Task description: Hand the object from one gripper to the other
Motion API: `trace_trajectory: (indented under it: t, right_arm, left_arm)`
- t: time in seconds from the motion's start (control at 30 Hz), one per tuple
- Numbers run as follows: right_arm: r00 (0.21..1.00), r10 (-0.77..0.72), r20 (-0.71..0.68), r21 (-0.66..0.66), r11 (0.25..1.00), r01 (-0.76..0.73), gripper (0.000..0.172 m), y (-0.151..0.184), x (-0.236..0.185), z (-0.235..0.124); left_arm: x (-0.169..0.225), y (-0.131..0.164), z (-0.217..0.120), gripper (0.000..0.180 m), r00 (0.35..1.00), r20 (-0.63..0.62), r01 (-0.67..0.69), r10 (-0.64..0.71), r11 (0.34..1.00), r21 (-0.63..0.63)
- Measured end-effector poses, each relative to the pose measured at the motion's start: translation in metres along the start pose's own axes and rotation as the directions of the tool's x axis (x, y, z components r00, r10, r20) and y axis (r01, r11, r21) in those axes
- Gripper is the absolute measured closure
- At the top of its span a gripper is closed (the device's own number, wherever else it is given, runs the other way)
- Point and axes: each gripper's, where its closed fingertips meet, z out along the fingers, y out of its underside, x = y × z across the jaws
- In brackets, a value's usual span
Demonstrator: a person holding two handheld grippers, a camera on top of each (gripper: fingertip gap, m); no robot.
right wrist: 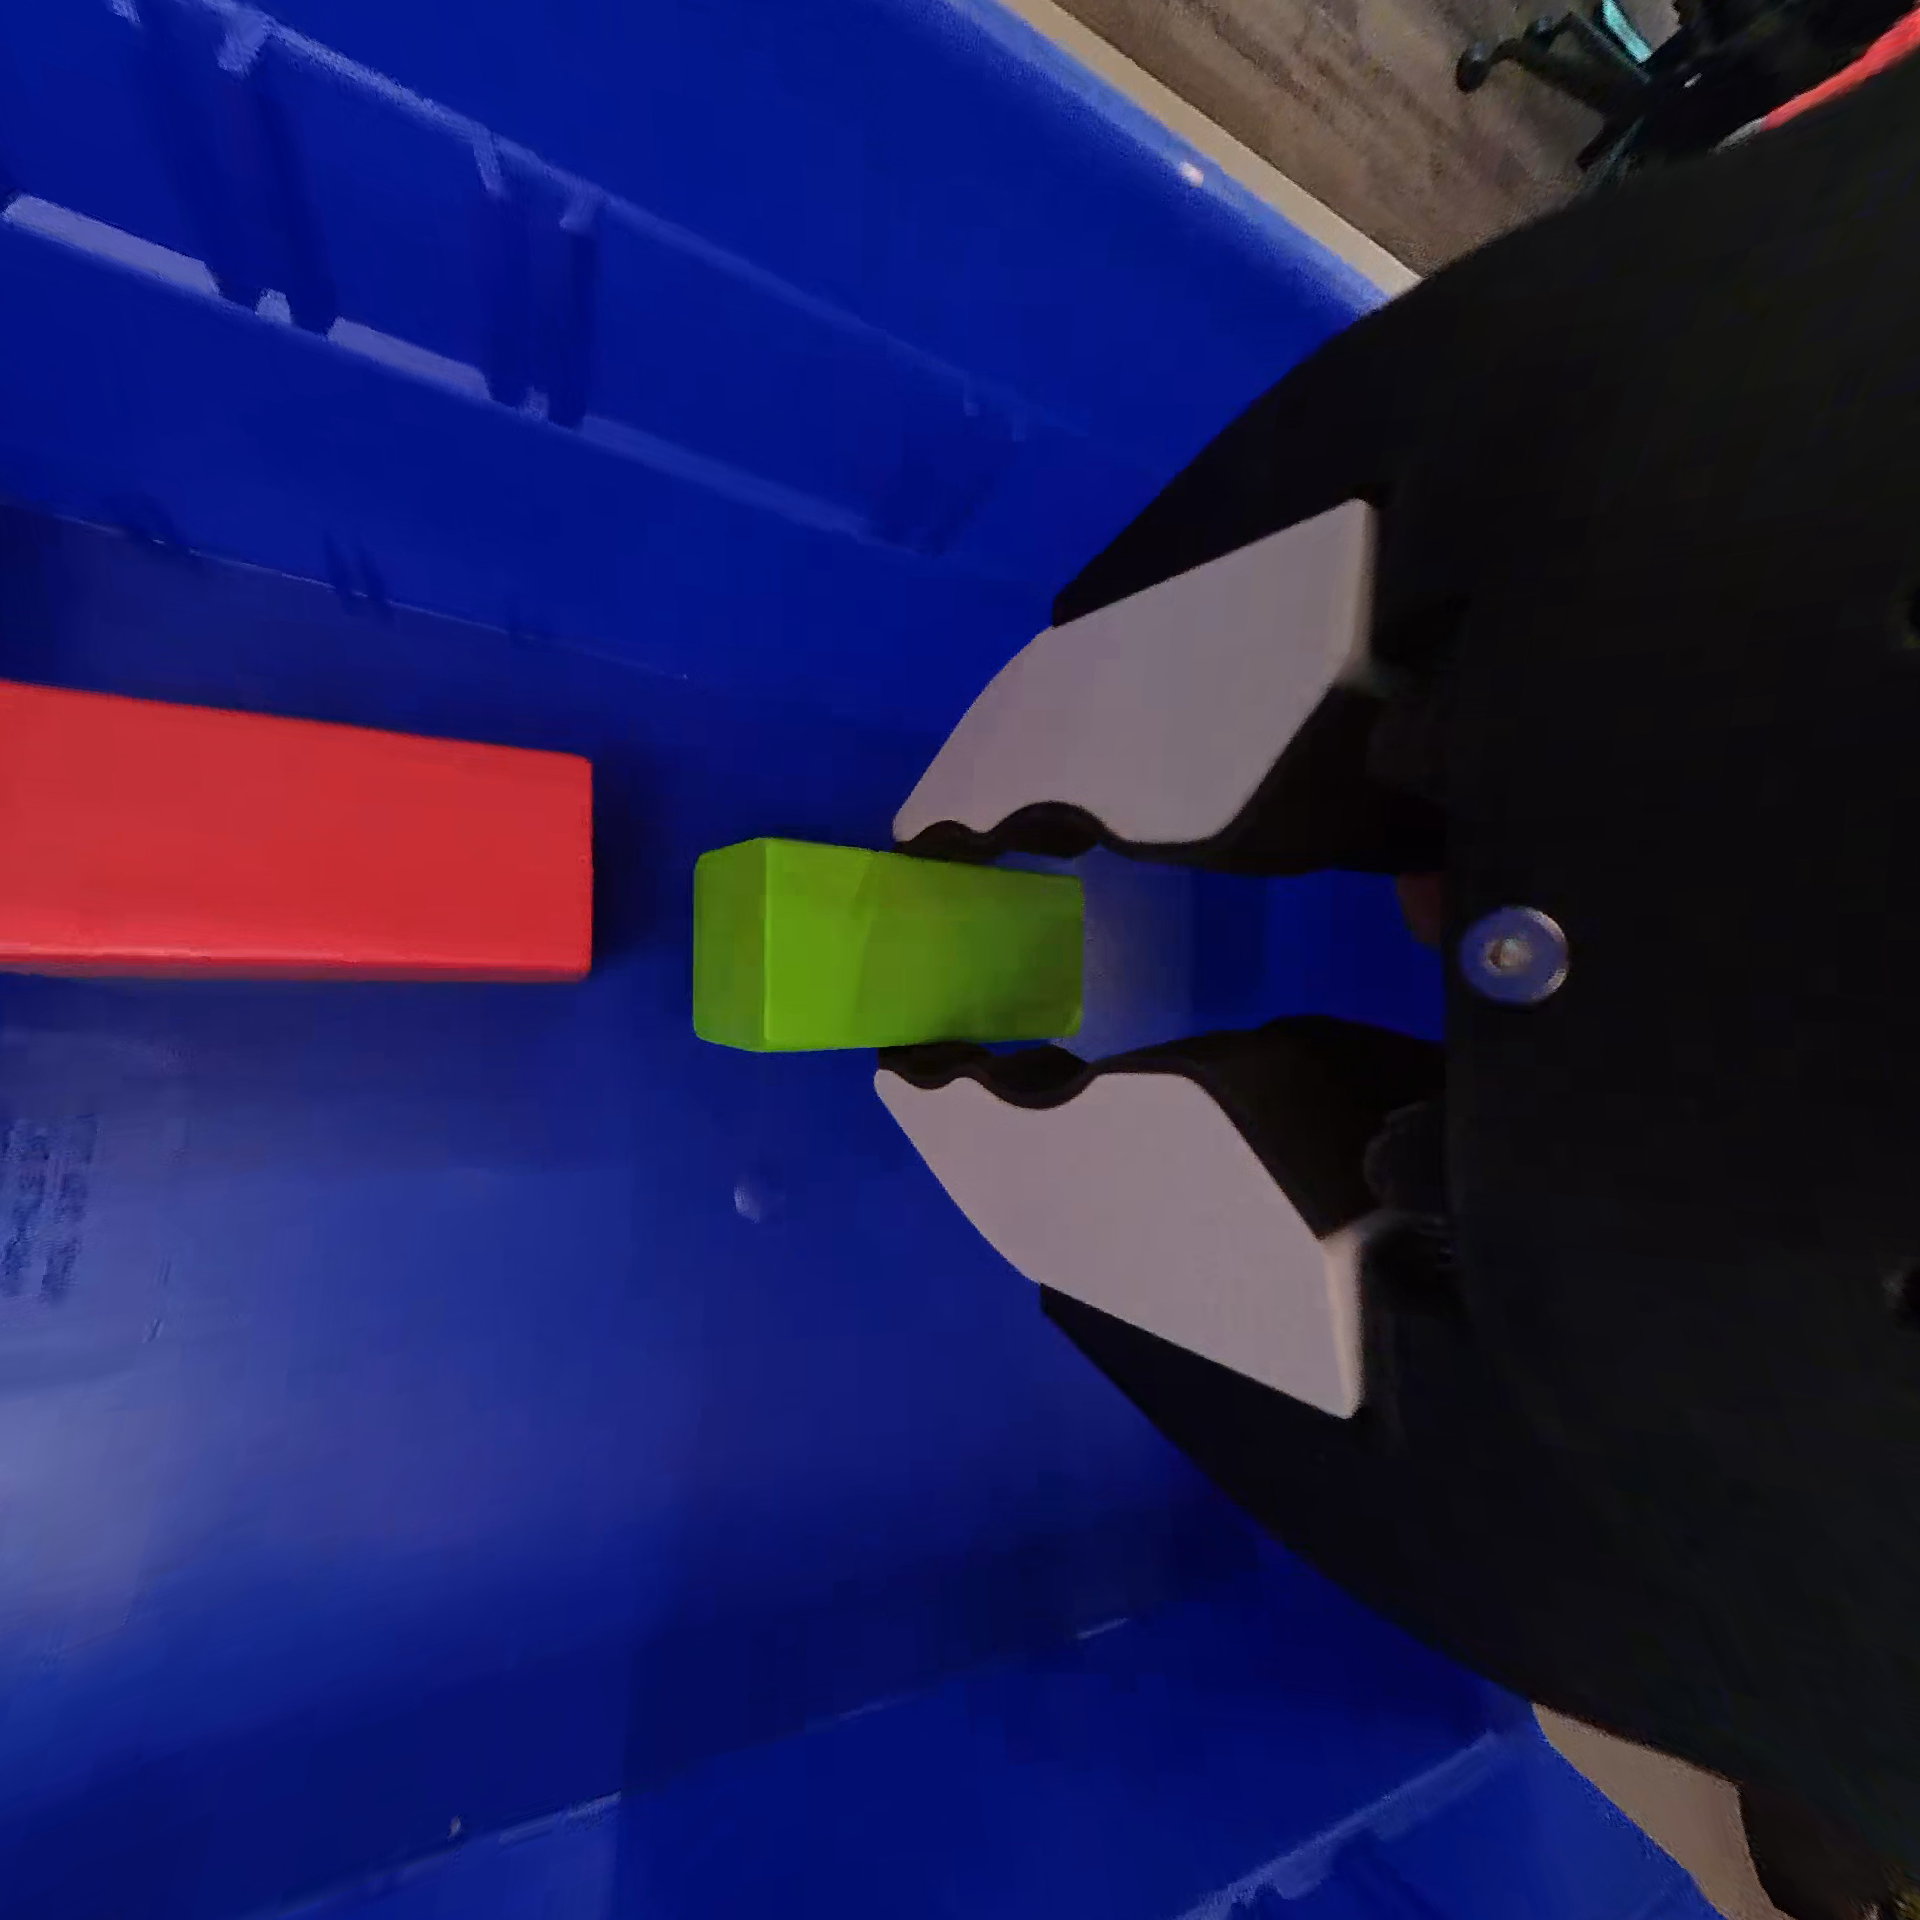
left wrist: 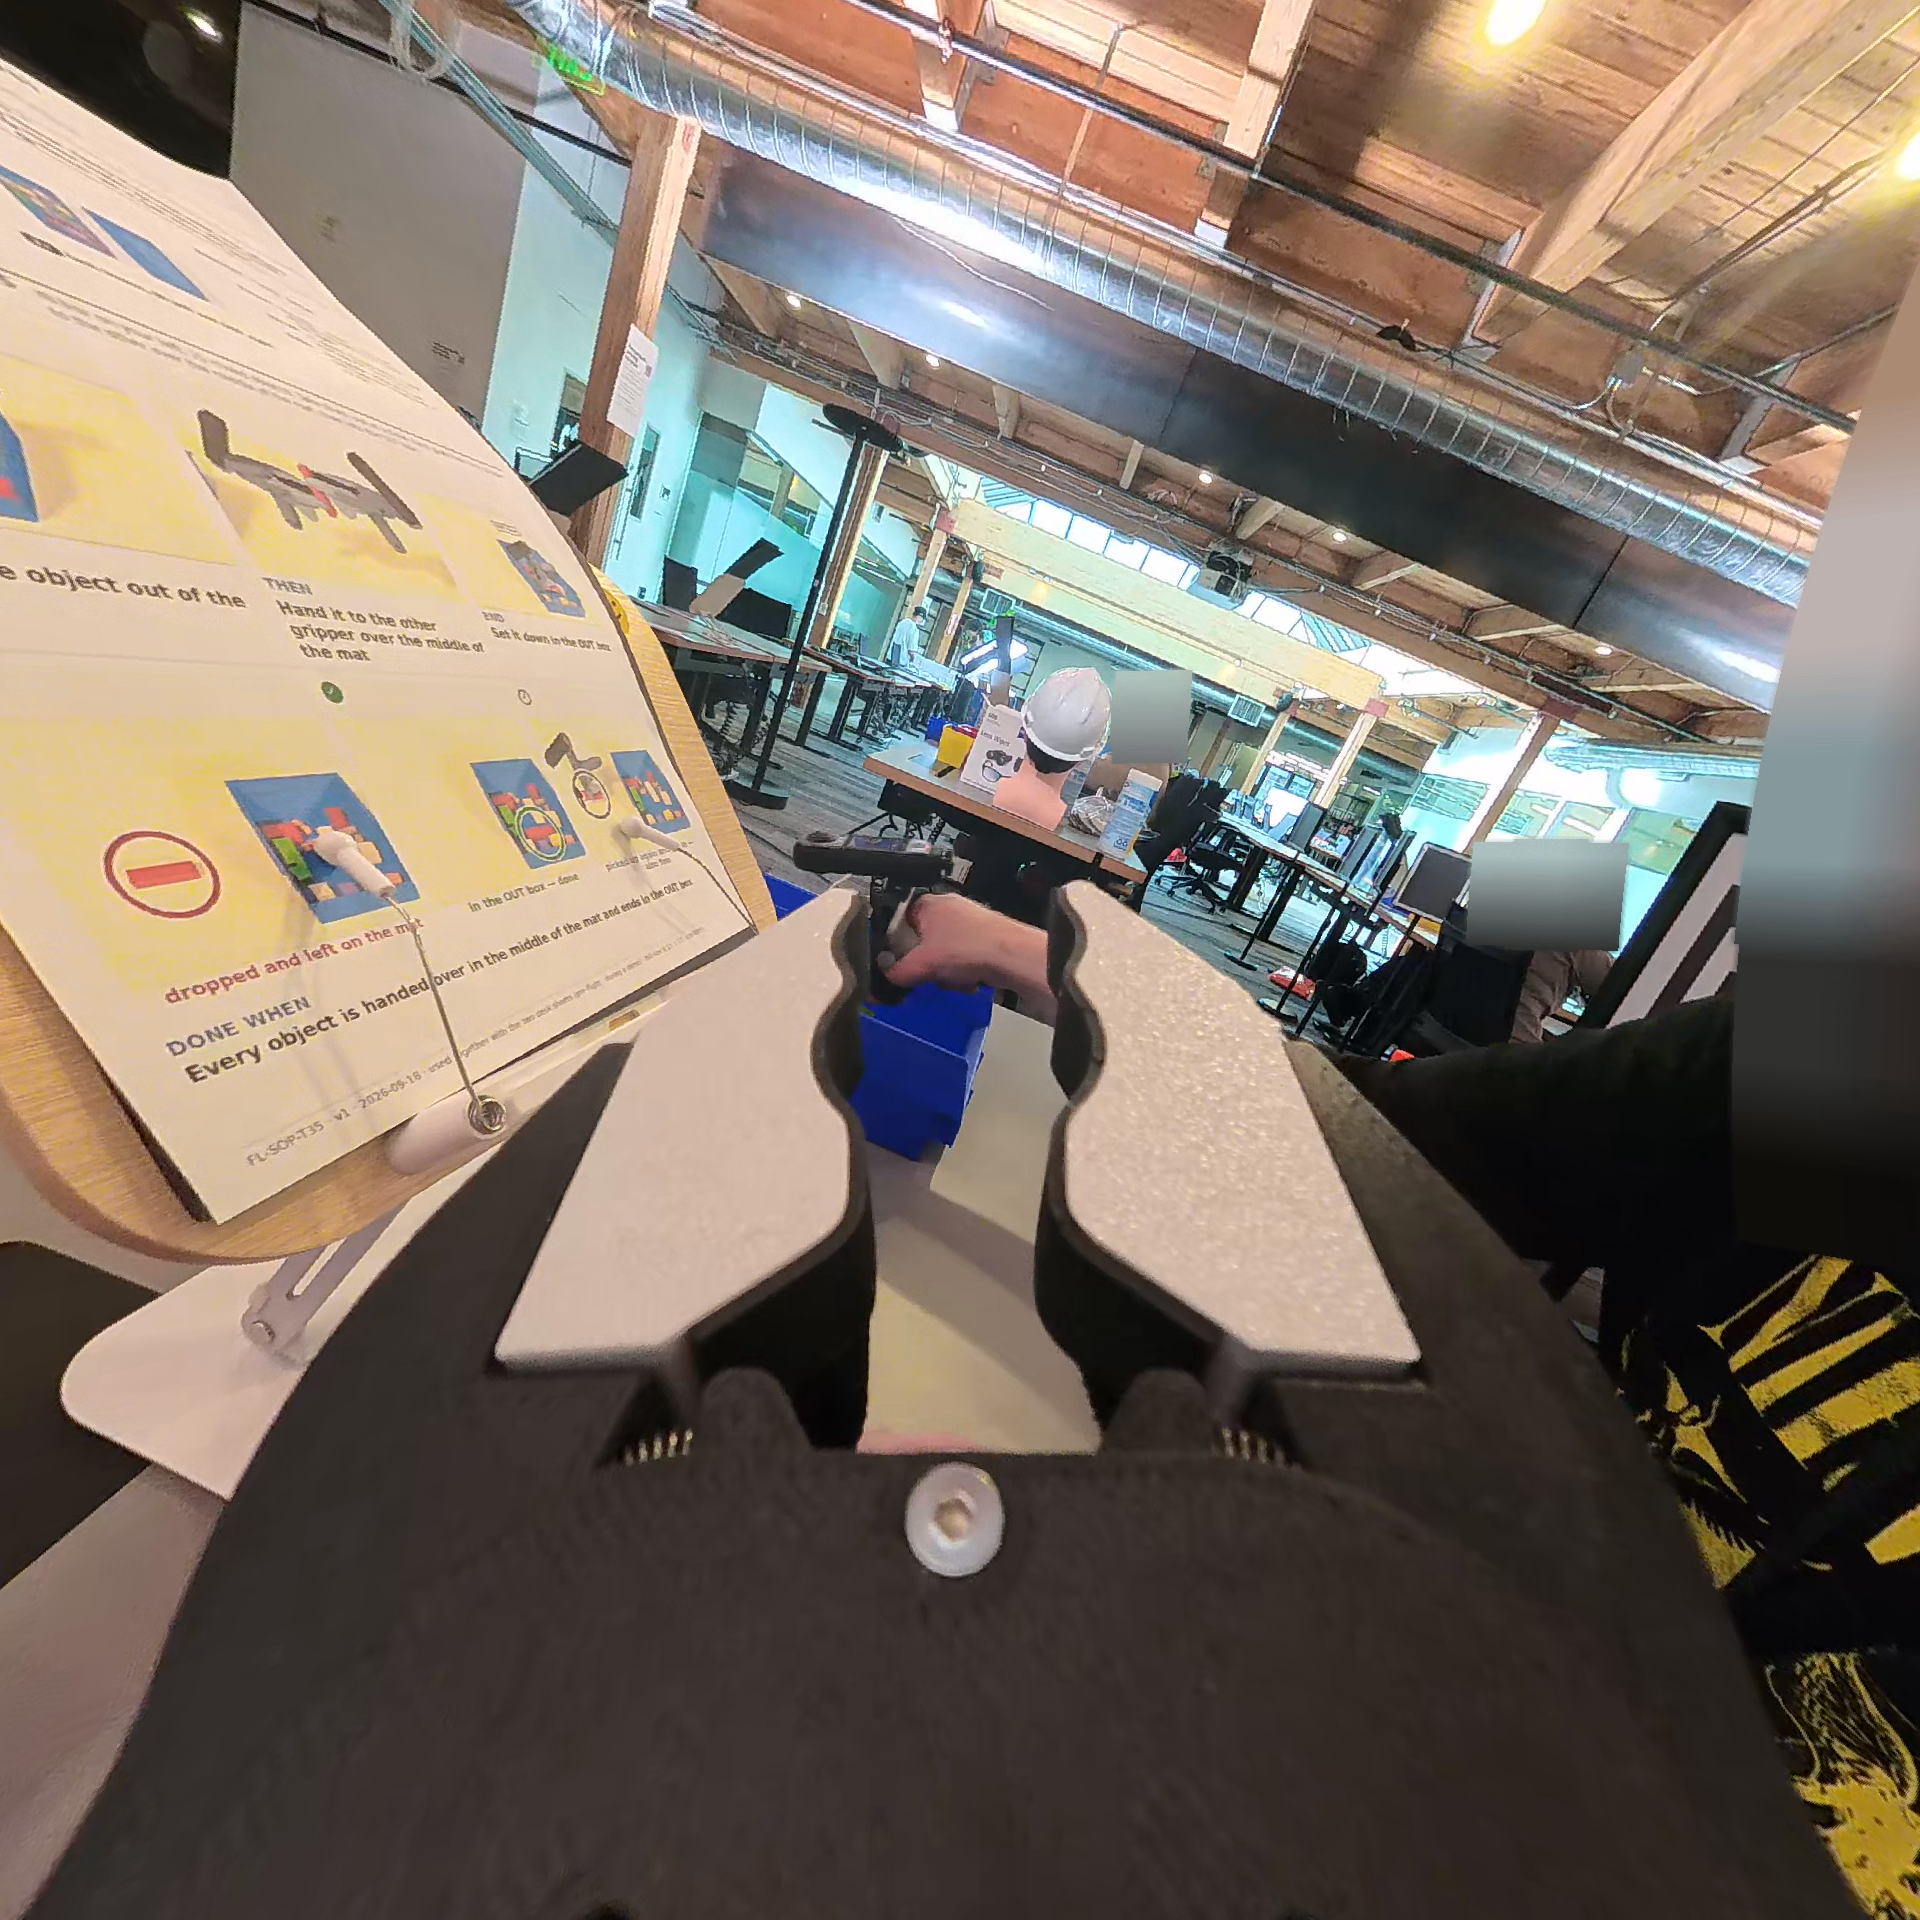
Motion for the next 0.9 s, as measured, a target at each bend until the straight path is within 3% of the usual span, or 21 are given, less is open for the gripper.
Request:
trace_trajectory:
  t: [0.3, 0.37, 0.47, 0.57, 0.63, 0.7, 0.73, 0.8, 0.9]
  right_arm:
    - [1.0, 0.016, -0.025, 0.009, 1.0, -0.016, 0.139, -0.007, 0.008, 0.004]
    - [0.999, 0.015, -0.034, 0.02, 1.0, -0.015, 0.125, -0.008, 0.009, 0.001]
    - [0.999, 0.001, -0.048, 0.044, 0.999, 0.001, 0.12, -0.008, 0.007, -0.008]
    - [0.996, -0.037, -0.077, 0.106, 0.993, 0.045, 0.119, -0.008, -0.001, -0.029]
    - [0.993, -0.065, -0.094, 0.162, 0.984, 0.08, 0.12, -0.008, -0.009, -0.047]
    - [0.989, -0.093, -0.115, 0.217, 0.969, 0.117, 0.12, -0.008, -0.019, -0.065]
    - [0.986, -0.109, -0.124, 0.24, 0.961, 0.137, 0.121, -0.008, -0.024, -0.073]
    - [0.981, -0.142, -0.135, 0.28, 0.944, 0.175, 0.122, -0.008, -0.036, -0.088]
    - [0.972, -0.185, -0.146, 0.314, 0.923, 0.223, 0.122, -0.006, -0.053, -0.103]
  left_arm:
    - [-0.01, -0.001, -0.009, 0.144, 0.997, 0.067, -0.025, 0.027, 0.999, -0.027]
    - [-0.018, -0.001, -0.016, 0.139, 0.991, 0.122, -0.049, 0.055, 0.997, -0.053]
    - [-0.034, 0.0, -0.031, 0.131, 0.963, 0.241, -0.097, 0.124, 0.988, -0.122]
    - [-0.062, 0.009, -0.058, 0.128, 0.878, 0.407, -0.142, 0.252, 0.949, -0.282]
    - [-0.089, 0.025, -0.084, 0.124, 0.772, 0.51, -0.129, 0.379, 0.879, -0.459]
    - [-0.124, 0.053, -0.121, 0.119, 0.645, 0.595, 0.025, 0.479, 0.766, -0.643]
    - [-0.134, 0.071, -0.136, 0.118, 0.627, 0.604, 0.112, 0.493, 0.71, -0.696]
    - [-0.144, 0.107, -0.153, 0.122, 0.671, 0.547, 0.201, 0.5, 0.588, -0.784]
    - [-0.149, 0.155, -0.165, 0.12, 0.769, 0.415, 0.211, 0.485, 0.42, -0.882]
